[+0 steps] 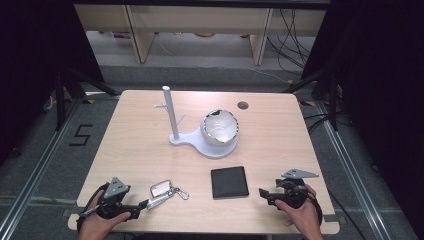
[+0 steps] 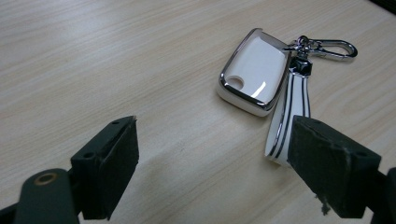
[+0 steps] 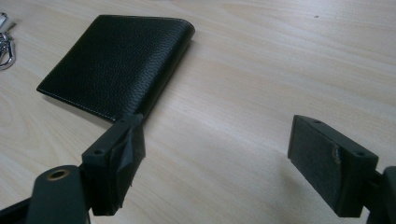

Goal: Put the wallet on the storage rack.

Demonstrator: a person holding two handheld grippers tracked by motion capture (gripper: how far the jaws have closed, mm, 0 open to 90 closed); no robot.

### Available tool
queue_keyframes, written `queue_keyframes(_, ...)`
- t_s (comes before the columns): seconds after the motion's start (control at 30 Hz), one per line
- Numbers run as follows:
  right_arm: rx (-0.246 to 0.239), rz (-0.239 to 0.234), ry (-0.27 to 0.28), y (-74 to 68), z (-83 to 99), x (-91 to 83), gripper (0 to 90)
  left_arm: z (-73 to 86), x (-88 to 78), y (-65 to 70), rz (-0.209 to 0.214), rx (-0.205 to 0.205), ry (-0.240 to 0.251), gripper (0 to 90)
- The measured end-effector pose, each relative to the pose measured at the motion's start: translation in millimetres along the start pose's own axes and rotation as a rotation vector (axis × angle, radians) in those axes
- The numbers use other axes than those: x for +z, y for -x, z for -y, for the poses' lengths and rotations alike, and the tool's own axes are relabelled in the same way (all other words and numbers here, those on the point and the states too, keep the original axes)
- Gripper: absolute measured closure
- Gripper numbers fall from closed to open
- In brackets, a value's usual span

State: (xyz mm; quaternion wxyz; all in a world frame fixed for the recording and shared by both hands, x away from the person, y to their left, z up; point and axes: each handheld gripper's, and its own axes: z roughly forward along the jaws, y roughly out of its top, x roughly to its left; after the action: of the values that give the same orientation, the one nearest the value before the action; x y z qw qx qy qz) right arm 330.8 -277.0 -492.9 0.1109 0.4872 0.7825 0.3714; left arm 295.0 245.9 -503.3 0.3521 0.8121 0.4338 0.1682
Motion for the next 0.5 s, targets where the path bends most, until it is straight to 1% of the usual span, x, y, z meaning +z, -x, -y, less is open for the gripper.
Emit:
queue_keyframes(0.03, -0.008, -0.005, 0.0, 0.3, 0.0, 0.4, 19.9, 0.0, 0.5, -0.6, 0.004, 0.002, 0.014, 16.7)
queue_keyframes(0.07, -0.002, -0.006, -0.005, -0.4, 0.1, 0.2, 19.9, -0.8, -1.6, -1.5, 0.006, 0.006, -0.009, 17.0)
queue_keyframes(0.1, 0.032, -0.02, -0.016, -2.8, 0.5, 0.4, 19.9, -0.5, -1.2, -1.1, 0.005, 0.002, 0.006, 17.0)
queue_keyframes(0.13, 0.032, -0.02, -0.016, -2.8, 0.5, 0.4, 19.9, -0.5, -1.2, -1.1, 0.005, 0.002, 0.006, 17.1)
queue_keyframes(0.17, 0.029, -0.017, -0.015, -2.6, 0.1, 0.5, 20.0, -0.4, 0.0, 0.8, 0.003, -0.017, 0.025, 17.3)
queue_keyframes(0.2, 0.029, -0.017, -0.015, -2.6, 0.1, 0.5, 20.0, -0.4, 0.0, 0.8, 0.003, -0.017, 0.025, 17.3)
queue_keyframes(0.23, 0.009, -0.015, -0.01, -0.4, 0.1, 1.0, 19.9, -0.6, -0.3, 1.5, -0.001, -0.018, 0.024, 17.3)
queue_keyframes(0.27, 0.008, -0.019, -0.009, 0.1, 0.4, 1.3, 20.0, -0.8, -0.4, 0.8, 0.005, -0.002, 0.022, 17.4)
queue_keyframes(0.33, 0.008, -0.025, -0.006, 0.5, 0.6, 1.5, 20.0, -1.6, -1.0, 1.4, 0.009, 0.004, 0.022, 17.9)
queue_keyframes(0.37, 0.015, -0.031, -0.011, 0.3, 0.3, 1.8, 20.0, -2.0, -0.9, 1.9, 0.009, 0.001, 0.024, 18.0)
queue_keyframes(0.43, 0.02, -0.042, -0.009, 0.2, 0.5, 1.6, 20.2, -3.2, -2.1, 1.9, 0.012, 0.018, 0.016, 18.5)
queue_keyframes(0.47, 0.02, -0.042, -0.009, 0.2, 0.5, 1.6, 20.2, -3.2, -2.1, 1.9, 0.012, 0.018, 0.016, 19.1)
queue_keyframes(0.5, 0.04, -0.051, -0.015, 0.2, 0.1, 2.2, 20.2, -4.3, -1.7, 4.5, 0.017, 0.001, 0.033, 19.5)
